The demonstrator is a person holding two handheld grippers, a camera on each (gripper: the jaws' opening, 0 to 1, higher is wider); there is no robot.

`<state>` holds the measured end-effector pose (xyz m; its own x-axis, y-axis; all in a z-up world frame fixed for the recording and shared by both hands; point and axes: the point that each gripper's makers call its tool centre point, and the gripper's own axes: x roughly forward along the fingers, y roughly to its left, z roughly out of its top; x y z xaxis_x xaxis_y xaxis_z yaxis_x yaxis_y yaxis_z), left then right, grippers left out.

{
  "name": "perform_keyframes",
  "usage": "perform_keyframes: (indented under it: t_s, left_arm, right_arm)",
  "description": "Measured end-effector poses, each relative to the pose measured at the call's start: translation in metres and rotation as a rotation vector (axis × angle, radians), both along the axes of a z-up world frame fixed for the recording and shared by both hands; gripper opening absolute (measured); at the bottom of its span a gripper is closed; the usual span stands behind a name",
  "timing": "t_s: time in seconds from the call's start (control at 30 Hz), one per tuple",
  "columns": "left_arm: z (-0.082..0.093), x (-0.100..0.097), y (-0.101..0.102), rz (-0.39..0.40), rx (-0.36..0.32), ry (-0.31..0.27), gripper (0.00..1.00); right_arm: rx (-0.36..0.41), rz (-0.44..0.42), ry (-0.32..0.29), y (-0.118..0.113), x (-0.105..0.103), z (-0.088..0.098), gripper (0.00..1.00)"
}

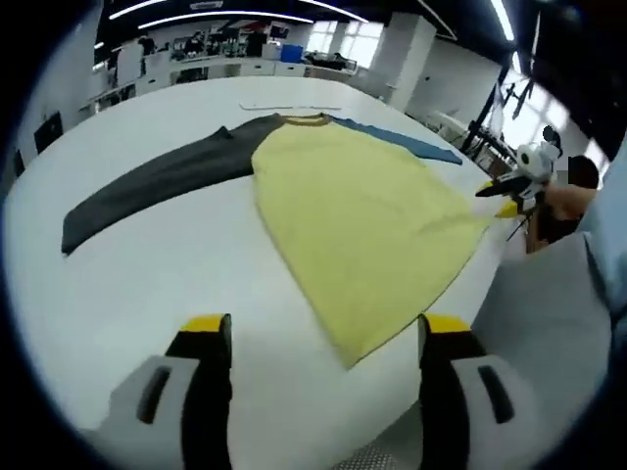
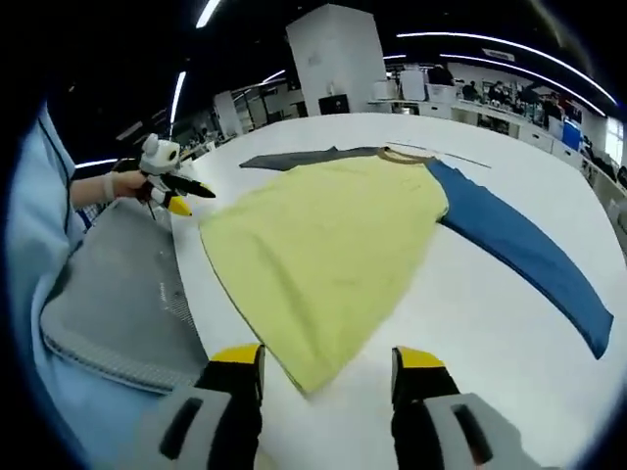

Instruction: Fold the garment on the visible template until the final outline fits inside the template.

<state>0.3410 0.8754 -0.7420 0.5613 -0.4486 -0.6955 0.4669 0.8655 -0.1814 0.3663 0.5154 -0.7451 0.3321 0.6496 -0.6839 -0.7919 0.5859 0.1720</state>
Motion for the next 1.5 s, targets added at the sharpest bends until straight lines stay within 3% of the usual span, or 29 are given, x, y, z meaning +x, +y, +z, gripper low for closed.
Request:
perform_keyframes:
  t_s: [0.07,0.23,0.33,0.4,0.57,0.77,1.13,1.4,1.5]
  left_arm:
    - [0.005,0.003,-0.004,-0.019,-0.001,-0.030,0.80]
    - [0.011,0.007,-0.015,-0.064,0.003,-0.077,0.98]
    - [0.010,0.006,-0.020,-0.093,0.005,-0.088,0.99]
    - [0.009,0.005,-0.022,-0.091,0.000,-0.087,0.99]
    - [0.010,0.006,-0.021,-0.078,-0.011,-0.098,0.99]
    - [0.020,0.011,-0.021,-0.084,-0.024,-0.149,0.99]
    - [0.025,0.013,-0.029,-0.072,-0.053,-0.184,0.98]
    - [0.024,0.013,-0.031,-0.069,-0.072,-0.181,0.97]
    - [0.024,0.011,-0.029,-0.069,-0.069,-0.182,0.97]
  right_arm:
    - [-0.007,-0.021,-0.015,-0.003,0.004,-0.001,0.66]
    - [-0.023,-0.078,-0.055,-0.011,0.014,0.000,0.85]
    - [-0.033,-0.112,-0.072,-0.018,0.021,-0.001,0.94]
    - [-0.087,-0.122,-0.106,-0.027,0.026,-0.004,1.00]
    - [-0.047,-0.177,-0.107,-0.032,0.034,0.001,1.00]
    - [-0.058,-0.213,-0.093,-0.047,0.042,-0.004,0.97]
    - [-0.097,-0.332,-0.113,-0.096,0.074,-0.005,0.93]
    - [-0.097,-0.429,-0.134,-0.125,0.097,0.005,0.89]
    - [-0.084,-0.464,-0.097,-0.139,0.104,0.003,0.84]
